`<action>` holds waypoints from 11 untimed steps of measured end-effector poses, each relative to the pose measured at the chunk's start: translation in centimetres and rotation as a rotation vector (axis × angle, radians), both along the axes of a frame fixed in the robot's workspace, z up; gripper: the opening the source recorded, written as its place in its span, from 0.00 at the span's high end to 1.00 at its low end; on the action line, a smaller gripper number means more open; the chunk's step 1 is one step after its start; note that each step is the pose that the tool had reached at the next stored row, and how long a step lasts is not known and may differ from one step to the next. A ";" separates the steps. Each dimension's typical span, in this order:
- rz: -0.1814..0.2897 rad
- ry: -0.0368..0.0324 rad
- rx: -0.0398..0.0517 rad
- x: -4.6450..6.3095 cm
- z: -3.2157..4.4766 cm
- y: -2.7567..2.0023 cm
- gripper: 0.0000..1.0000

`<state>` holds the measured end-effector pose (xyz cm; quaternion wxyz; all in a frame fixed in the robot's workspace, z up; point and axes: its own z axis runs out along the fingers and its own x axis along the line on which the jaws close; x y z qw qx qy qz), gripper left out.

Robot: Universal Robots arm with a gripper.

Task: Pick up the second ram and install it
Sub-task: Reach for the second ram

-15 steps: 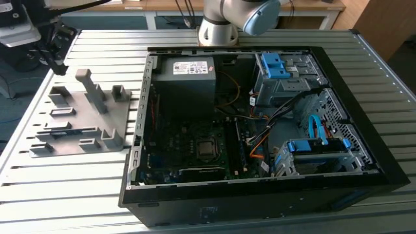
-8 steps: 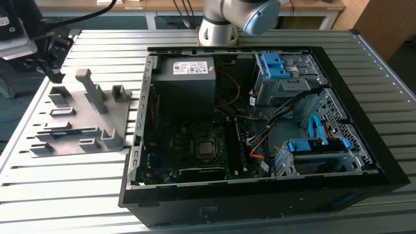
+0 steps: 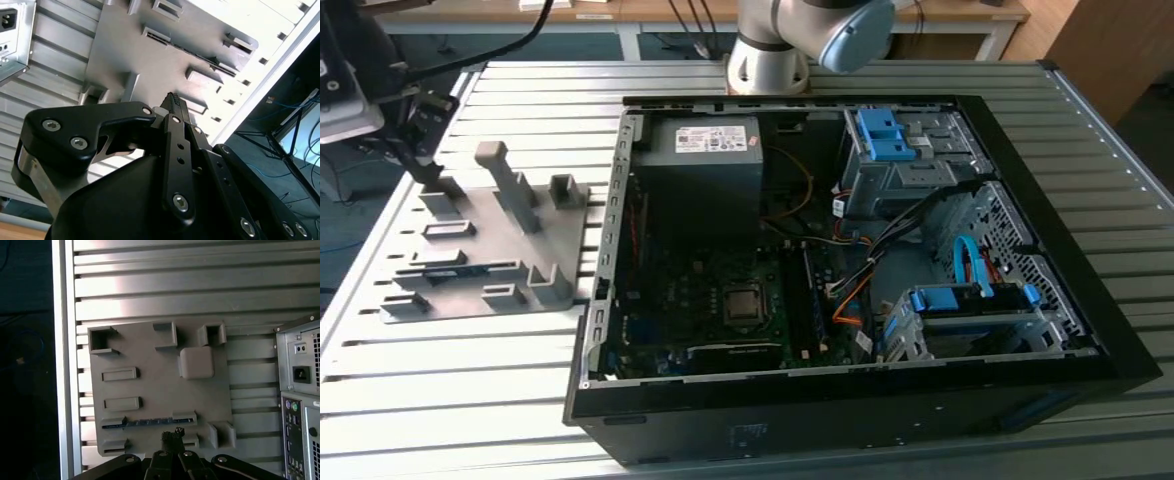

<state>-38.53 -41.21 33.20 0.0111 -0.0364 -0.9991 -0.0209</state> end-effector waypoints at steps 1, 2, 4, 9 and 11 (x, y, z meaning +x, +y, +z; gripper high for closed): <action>0.000 0.0002 -0.0001 -0.1 -0.17 -0.01 0.90; 0.000 0.0003 -0.0001 -0.2 -0.31 -0.01 0.90; 0.000 0.0003 -0.0001 -0.3 -0.60 -0.03 0.90; 0.000 0.0005 -0.0001 -0.6 -1.31 -0.04 0.90; 0.000 0.0007 -0.0001 -0.7 -1.57 -0.04 0.90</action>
